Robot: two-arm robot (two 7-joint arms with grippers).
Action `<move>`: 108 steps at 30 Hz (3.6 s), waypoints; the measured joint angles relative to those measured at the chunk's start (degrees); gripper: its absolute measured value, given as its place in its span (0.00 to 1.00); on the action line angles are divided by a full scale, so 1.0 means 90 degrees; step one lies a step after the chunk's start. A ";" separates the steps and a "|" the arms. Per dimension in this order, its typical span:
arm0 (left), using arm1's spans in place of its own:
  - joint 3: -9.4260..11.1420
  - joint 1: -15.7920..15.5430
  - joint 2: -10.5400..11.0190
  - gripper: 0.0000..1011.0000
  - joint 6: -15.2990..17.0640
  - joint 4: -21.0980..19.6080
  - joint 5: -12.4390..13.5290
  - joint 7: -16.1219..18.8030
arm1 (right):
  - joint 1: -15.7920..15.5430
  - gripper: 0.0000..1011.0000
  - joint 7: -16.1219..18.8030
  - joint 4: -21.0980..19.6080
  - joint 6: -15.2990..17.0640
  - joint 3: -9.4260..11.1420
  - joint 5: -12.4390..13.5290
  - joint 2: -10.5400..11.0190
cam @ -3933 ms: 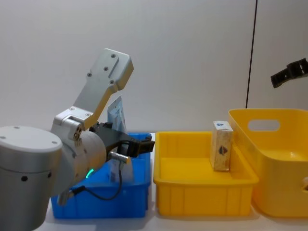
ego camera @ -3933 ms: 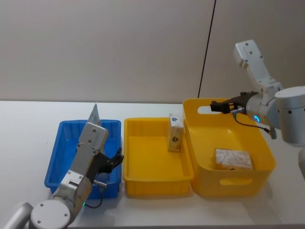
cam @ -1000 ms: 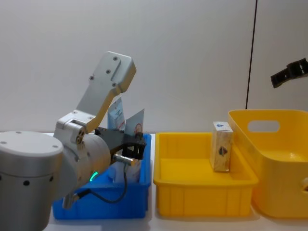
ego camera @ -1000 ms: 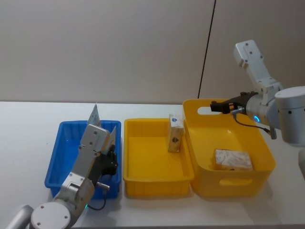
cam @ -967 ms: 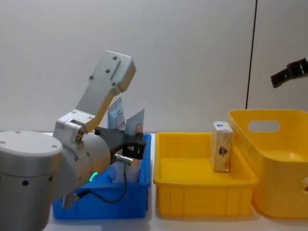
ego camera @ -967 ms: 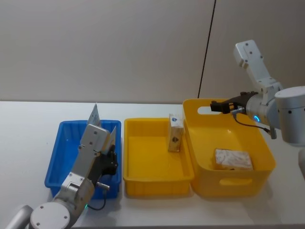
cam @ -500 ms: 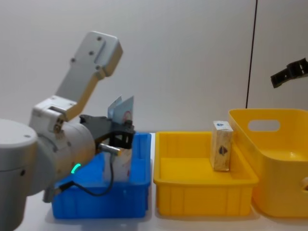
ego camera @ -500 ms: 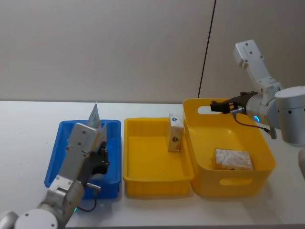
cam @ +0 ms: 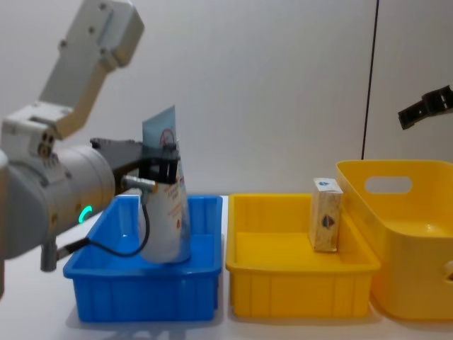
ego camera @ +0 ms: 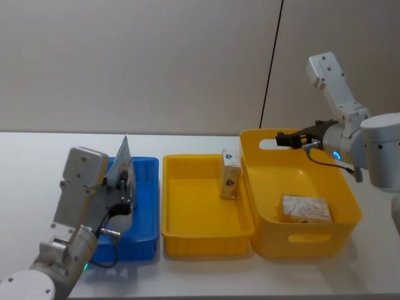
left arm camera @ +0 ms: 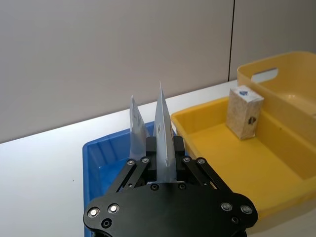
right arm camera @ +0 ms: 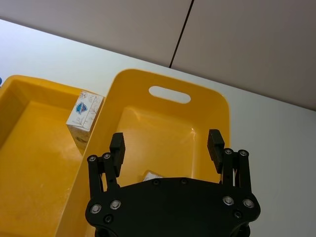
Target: Bimanual collaborative sorting of washing and personal care products
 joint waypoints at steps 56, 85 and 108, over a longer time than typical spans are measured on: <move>-0.0558 -0.1364 -0.1229 0.17 0.0078 0.0724 -0.1761 -0.0615 | -0.0054 0.99 0.1165 -0.0332 -0.0084 -0.0469 0.0116 0.0383; -0.0235 -0.1787 -0.1576 0.17 -0.0210 0.1249 -0.1794 -0.0632 | -0.0296 0.99 0.2352 -0.0905 -0.2626 -0.1336 -0.0417 0.1417; -0.0245 -0.1798 -0.1658 0.17 -0.0343 0.1360 -0.1619 -0.0604 | -0.0230 0.99 0.3193 -0.1116 -0.4054 -0.1789 -0.0382 0.1927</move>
